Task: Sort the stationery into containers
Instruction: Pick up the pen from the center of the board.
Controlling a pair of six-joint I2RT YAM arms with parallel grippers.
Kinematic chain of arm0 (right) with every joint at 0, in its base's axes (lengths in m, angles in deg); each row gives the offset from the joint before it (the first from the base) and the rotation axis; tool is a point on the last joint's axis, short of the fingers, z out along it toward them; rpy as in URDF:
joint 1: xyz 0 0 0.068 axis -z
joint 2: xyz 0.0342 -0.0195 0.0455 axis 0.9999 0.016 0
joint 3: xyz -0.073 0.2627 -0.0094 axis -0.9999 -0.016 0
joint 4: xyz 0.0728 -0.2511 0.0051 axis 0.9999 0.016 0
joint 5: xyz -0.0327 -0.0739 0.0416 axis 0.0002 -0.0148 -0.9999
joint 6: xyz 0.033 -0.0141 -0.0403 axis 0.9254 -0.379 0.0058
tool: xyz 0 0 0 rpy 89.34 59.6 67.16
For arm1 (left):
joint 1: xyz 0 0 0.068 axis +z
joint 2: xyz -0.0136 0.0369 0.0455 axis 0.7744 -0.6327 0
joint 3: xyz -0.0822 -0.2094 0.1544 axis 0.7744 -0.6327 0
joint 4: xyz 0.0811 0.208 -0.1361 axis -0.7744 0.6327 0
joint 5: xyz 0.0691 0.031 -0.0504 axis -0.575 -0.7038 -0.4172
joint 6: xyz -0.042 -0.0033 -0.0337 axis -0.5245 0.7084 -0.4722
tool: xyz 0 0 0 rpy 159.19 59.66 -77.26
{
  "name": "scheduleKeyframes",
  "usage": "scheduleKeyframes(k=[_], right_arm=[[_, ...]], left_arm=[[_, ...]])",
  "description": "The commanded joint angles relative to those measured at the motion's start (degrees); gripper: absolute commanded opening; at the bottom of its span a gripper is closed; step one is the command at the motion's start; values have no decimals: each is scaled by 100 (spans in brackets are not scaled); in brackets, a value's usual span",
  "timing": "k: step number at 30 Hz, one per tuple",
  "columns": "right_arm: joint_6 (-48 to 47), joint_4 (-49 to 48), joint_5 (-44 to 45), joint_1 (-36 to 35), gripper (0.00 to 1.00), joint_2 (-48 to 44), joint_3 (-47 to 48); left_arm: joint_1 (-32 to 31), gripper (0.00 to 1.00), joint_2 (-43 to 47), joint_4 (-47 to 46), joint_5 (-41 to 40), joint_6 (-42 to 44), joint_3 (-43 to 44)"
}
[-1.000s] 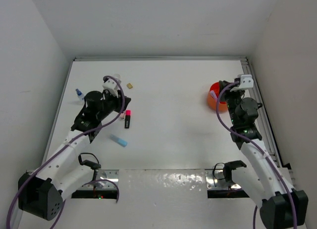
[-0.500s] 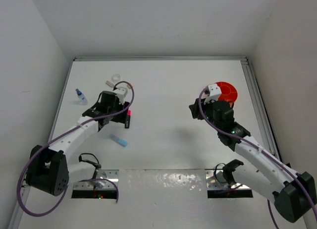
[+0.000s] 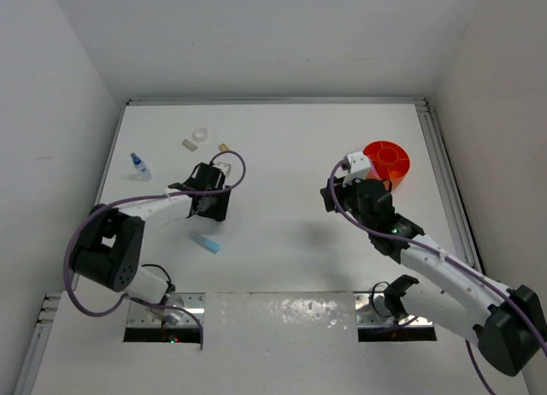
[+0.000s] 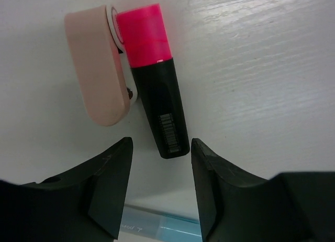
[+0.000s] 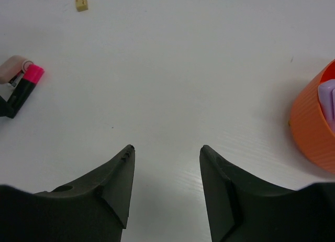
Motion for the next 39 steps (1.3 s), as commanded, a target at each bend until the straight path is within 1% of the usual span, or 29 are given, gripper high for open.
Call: scheduleKeyframes(k=[1,5,6,7,10,11,12,13,14,17,21,23,24,25,27,28,29,31,34,39], right_arm=[[-229,-386,161,-35,52,12,-61],[-300,-474,126,-43,53,134,-87],[-309,-474,135,-43,53,161,-70],[-309,-483,126,-43,53,222,-61],[-317,-483,82,-35,53,293,-17],[-309,-492,65,-35,53,310,-8],[-309,-483,47,-35,53,328,27],[-300,-483,30,-35,53,345,45],[-291,-474,3,-35,53,363,62],[-239,-413,-154,-35,54,389,185],[-212,-176,-566,-43,60,372,492],[-159,226,-630,-140,63,407,957],[-90,385,-569,-245,64,468,1350],[-2,518,-498,-289,66,530,1528],[296,747,-454,-394,68,618,1976],[385,739,-497,-430,68,714,2083],[447,660,-567,-482,68,784,2162],[605,589,-699,-702,68,968,2417],[702,265,-744,-966,70,1232,2681],[790,-34,-735,-1238,70,1470,2839]], left_arm=[[-63,47,-249,-331,-245,-333,287],[-89,47,-548,-490,-289,-412,366],[-81,45,-610,-490,-315,-447,375],[-63,39,-706,-455,-324,-491,384],[-63,31,-786,-455,-254,-570,375],[-63,21,-821,-472,-228,-570,375],[-72,15,-821,-481,-184,-544,375],[-63,2,-821,-499,-166,-509,375],[-72,0,-813,-516,-140,-491,358],[-89,0,-681,-543,62,-386,349],[-343,0,-225,-525,807,70,471],[-502,0,258,-586,959,395,472],[-642,0,486,-656,1133,605,454],[-713,0,1019,-970,1187,834,271],[-932,0,1549,-1393,1258,1054,25],[-985,0,1969,-1743,1258,1169,-142],[-1029,0,2095,-2051,1258,1170,-204],[-1144,0,2368,-2360,1381,1144,-231],[-1293,0,2500,-2625,1627,1039,-197],[-1557,0,2624,-2731,1662,1117,-100]])
